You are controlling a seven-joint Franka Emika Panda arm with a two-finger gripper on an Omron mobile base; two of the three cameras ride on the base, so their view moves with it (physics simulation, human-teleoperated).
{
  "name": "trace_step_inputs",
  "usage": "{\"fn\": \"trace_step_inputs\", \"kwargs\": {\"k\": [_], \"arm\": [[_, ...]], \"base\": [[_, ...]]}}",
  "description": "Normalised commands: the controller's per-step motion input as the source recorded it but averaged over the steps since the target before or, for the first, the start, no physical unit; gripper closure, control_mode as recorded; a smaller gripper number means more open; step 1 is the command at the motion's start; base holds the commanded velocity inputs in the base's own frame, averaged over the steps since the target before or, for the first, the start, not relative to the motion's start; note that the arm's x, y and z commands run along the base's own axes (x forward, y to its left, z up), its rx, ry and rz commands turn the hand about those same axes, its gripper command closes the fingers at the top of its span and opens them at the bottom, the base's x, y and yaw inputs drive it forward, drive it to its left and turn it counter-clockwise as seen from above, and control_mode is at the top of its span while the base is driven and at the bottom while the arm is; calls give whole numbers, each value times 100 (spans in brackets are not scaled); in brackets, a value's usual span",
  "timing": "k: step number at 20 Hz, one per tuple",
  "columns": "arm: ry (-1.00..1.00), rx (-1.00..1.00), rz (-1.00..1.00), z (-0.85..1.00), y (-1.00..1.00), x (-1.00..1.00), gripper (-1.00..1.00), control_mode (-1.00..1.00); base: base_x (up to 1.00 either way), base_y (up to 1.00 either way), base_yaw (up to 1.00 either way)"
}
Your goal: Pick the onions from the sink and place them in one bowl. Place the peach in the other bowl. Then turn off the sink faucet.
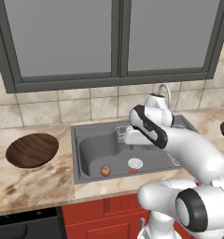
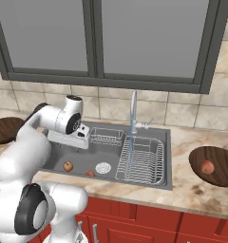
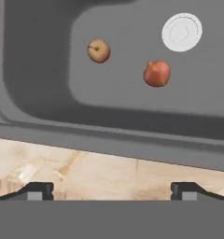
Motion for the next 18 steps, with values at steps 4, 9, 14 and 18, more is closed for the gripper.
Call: {"fn": "trace_step_inputs", "kwargs": {"k": [4, 9, 14, 18], "arm": [[42, -3, 0, 0, -27, 36, -100, -100], [26, -5, 2, -1, -6, 30, -100, -100], [5, -6, 3, -1, -2, 10, -100, -100], [0, 0, 0, -22, -7, 0, -100, -100]], "base": [[0, 0, 0], [0, 0, 0], [0, 0, 0], [0, 0, 0]]}}
